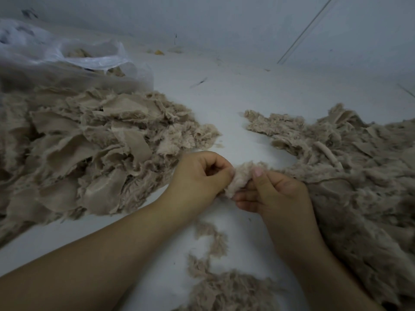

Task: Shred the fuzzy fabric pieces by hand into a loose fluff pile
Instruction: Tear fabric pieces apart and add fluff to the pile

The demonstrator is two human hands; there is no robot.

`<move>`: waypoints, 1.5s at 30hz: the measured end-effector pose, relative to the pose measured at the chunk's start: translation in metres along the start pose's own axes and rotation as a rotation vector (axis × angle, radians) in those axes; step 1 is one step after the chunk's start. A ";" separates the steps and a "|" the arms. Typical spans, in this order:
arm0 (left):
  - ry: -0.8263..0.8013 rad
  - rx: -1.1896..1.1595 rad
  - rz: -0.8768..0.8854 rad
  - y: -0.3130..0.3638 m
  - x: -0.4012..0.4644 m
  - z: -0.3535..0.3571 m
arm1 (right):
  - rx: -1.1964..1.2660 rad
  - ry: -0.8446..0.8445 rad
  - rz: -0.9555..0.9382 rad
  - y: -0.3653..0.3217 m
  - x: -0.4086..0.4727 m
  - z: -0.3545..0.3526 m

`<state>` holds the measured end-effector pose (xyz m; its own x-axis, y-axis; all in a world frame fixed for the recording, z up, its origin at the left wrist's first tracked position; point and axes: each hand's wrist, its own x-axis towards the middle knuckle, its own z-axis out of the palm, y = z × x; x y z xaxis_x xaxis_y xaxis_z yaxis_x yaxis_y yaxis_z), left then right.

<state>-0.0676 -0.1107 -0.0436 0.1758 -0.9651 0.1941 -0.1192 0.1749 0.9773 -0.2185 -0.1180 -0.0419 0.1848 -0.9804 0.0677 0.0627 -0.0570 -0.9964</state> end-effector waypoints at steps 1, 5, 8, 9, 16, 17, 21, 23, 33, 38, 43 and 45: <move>0.002 -0.033 -0.030 0.000 0.001 -0.001 | 0.009 0.005 0.006 0.000 0.000 0.000; -0.020 -0.100 -0.098 0.001 0.002 -0.003 | -0.017 0.032 -0.009 0.000 -0.001 0.000; -0.073 -0.073 -0.076 0.003 0.000 -0.002 | -0.023 0.024 -0.024 -0.002 -0.002 -0.001; -0.089 -0.040 -0.051 0.004 -0.001 -0.001 | -0.020 0.019 -0.028 -0.002 -0.002 -0.001; -0.152 0.023 0.067 0.002 -0.002 0.001 | 0.020 0.017 -0.046 -0.002 -0.002 0.001; -0.157 0.018 0.072 0.002 -0.002 0.001 | 0.019 0.010 -0.061 -0.002 -0.003 0.002; -0.214 -0.043 0.027 0.005 -0.004 -0.002 | 0.040 0.000 -0.059 0.001 0.000 0.000; -0.232 -0.121 -0.030 0.007 -0.002 -0.004 | 0.008 -0.041 -0.077 0.001 0.000 0.001; 0.083 -0.269 -0.138 -0.001 0.007 -0.007 | -0.170 -0.033 -0.069 0.004 -0.002 0.000; -0.817 0.093 -0.241 0.017 0.006 -0.026 | 0.028 0.193 0.002 0.000 0.000 -0.001; -0.828 0.120 -0.300 0.021 -0.003 -0.020 | 0.082 0.174 0.028 -0.002 0.000 0.000; -0.583 0.027 -0.258 0.016 -0.004 -0.013 | 0.074 0.158 0.017 -0.002 0.001 -0.001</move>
<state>-0.0576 -0.1015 -0.0273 -0.3577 -0.9243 -0.1327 -0.1702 -0.0752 0.9825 -0.2194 -0.1188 -0.0397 0.0307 -0.9989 0.0361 0.1344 -0.0316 -0.9904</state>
